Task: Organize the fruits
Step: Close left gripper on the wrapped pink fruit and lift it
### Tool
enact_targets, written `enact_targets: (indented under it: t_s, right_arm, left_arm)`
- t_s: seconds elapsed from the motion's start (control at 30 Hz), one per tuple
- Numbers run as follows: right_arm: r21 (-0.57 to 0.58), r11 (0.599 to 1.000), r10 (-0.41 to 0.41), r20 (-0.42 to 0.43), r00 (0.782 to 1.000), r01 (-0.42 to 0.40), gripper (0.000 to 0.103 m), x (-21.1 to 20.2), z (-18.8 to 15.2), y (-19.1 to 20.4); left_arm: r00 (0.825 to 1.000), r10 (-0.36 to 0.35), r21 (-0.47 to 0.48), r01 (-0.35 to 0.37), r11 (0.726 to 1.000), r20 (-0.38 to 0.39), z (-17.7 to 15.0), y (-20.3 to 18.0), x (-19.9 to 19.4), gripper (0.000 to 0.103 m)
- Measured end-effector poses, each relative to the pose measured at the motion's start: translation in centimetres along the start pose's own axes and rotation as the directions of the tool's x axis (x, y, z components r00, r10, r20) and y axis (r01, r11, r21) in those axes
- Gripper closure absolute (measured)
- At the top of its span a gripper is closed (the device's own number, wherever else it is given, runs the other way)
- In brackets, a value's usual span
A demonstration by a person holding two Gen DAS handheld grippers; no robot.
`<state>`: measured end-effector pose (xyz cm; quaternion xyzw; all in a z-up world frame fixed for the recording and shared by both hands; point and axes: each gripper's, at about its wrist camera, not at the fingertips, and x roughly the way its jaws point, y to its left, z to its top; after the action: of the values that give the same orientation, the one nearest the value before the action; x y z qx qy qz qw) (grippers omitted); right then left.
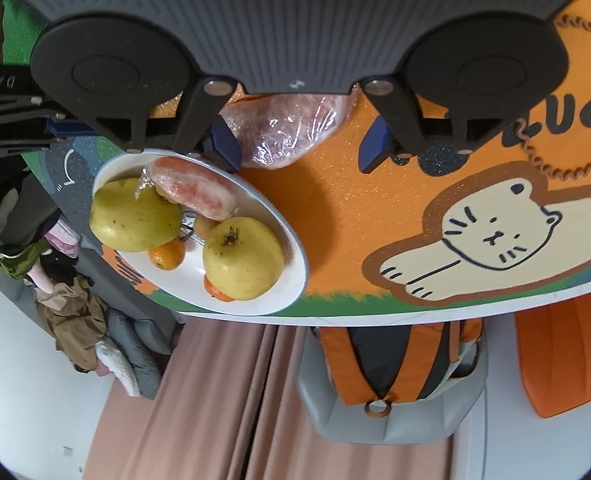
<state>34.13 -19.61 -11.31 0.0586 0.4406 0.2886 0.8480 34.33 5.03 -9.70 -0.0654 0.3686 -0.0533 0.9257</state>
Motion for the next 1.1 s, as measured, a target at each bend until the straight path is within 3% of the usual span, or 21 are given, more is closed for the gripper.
enact_targets:
  t_s: [0.13,0.3,0.47,0.7,1.1]
  right_arm:
    - [0.001,1.0,0.006,-0.003,1.0,-0.006,0.08,0.1,-0.2,0.0]
    - [0.0,1.0,0.017,-0.003,1.0,-0.017,0.08,0.1,-0.3,0.3]
    - [0.004,1.0,0.015,-0.003,1.0,-0.015,0.08,0.0,-0.5,0.2]
    - [-0.001,1.0,0.012,0.004,1.0,-0.012,0.08,-0.4,-0.6,0.3]
    - [0.013,1.0,-0.012,0.012,1.0,0.011,0.08,-1.1,-0.4,-1.0]
  left_arm:
    - [0.999,-0.042,-0.019,0.041,0.999,-0.013,-0.6,0.1,-0.4,0.048]
    - [0.999,-0.031,0.007,0.031,0.999,-0.019,-1.6,-0.6,-1.3,0.055]
    - [0.999,-0.023,0.008,0.023,1.0,-0.046,-2.2,-1.1,-2.0,0.068]
    - [0.997,0.028,0.092,-0.021,0.996,-0.067,-2.8,-3.1,-2.4,0.063]
    - [0.997,0.059,0.122,-0.052,0.991,-0.055,-1.9,-4.2,-0.7,0.061]
